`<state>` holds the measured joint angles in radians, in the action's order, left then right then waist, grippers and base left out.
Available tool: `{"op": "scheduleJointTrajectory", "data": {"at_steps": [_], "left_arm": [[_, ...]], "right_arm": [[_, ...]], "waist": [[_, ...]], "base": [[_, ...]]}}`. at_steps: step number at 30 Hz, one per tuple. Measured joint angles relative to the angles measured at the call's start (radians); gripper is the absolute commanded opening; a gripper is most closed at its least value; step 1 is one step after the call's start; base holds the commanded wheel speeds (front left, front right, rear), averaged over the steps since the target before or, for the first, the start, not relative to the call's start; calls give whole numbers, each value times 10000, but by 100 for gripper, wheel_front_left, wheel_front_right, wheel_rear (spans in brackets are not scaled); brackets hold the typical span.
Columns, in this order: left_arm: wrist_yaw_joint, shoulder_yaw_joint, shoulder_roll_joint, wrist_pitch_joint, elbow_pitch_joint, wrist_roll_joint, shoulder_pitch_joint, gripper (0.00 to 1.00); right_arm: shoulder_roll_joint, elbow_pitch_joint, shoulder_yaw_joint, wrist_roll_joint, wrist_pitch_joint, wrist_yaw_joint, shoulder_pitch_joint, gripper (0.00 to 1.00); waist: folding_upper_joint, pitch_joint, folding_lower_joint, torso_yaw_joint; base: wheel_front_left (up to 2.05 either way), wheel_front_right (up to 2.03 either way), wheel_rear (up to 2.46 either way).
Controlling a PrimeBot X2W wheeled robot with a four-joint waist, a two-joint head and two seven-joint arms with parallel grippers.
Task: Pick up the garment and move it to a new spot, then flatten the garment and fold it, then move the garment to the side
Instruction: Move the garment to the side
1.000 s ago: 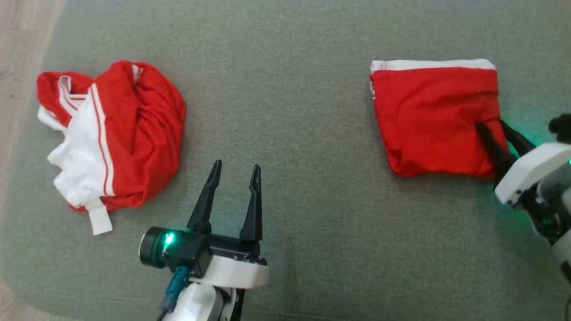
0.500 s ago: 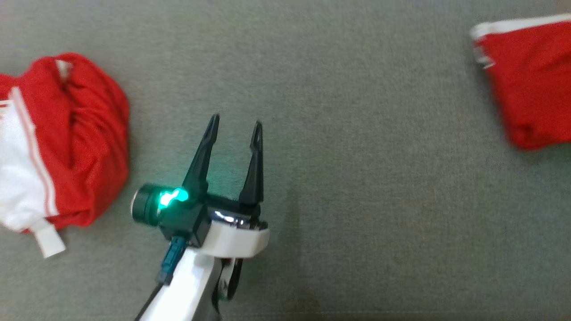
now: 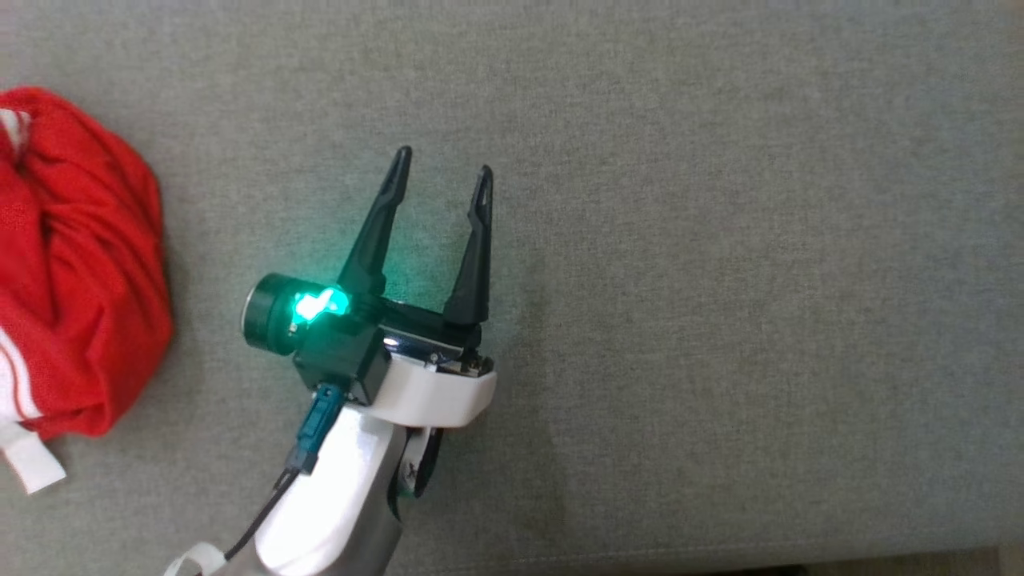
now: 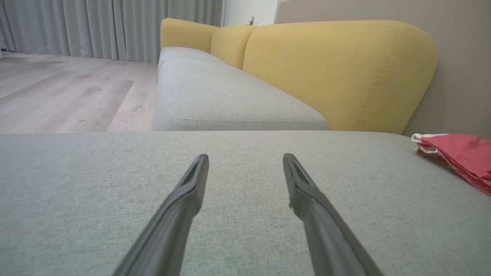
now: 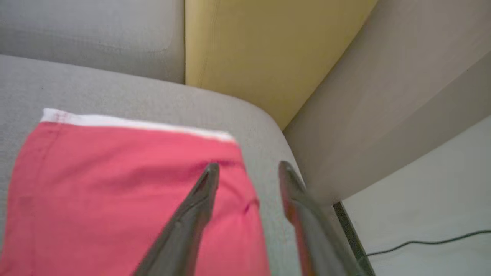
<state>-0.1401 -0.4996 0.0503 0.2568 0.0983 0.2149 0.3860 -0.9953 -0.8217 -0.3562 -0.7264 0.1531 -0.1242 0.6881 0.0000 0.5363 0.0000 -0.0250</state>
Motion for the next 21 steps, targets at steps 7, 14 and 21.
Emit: {"op": "scheduleJointTrajectory", "data": {"at_steps": [7, 14, 21], "left_arm": [[-343, 267, -8, 0, 280, 165, -540, 100], [-474, 1035, -10, 0, 782, 165, -1717, 100], [-265, 1588, -2, 0, 1555, 128, -2578, 100]], "right_arm": [[2418, -21, 318, 1388, 859, 0, 102, 100], [4957, 2416, 1185, 2821, 978, 0, -1963, 100], [7586, 3802, 1659, 3975, 976, 0, -4784, 100]], "waist": [[0, -1131, 0, 194], [1, -2713, -3, 419], [1, -4341, -4, 693]], "base": [[0, 0, 0], [0, 0, 0], [0, 0, 0]]}}
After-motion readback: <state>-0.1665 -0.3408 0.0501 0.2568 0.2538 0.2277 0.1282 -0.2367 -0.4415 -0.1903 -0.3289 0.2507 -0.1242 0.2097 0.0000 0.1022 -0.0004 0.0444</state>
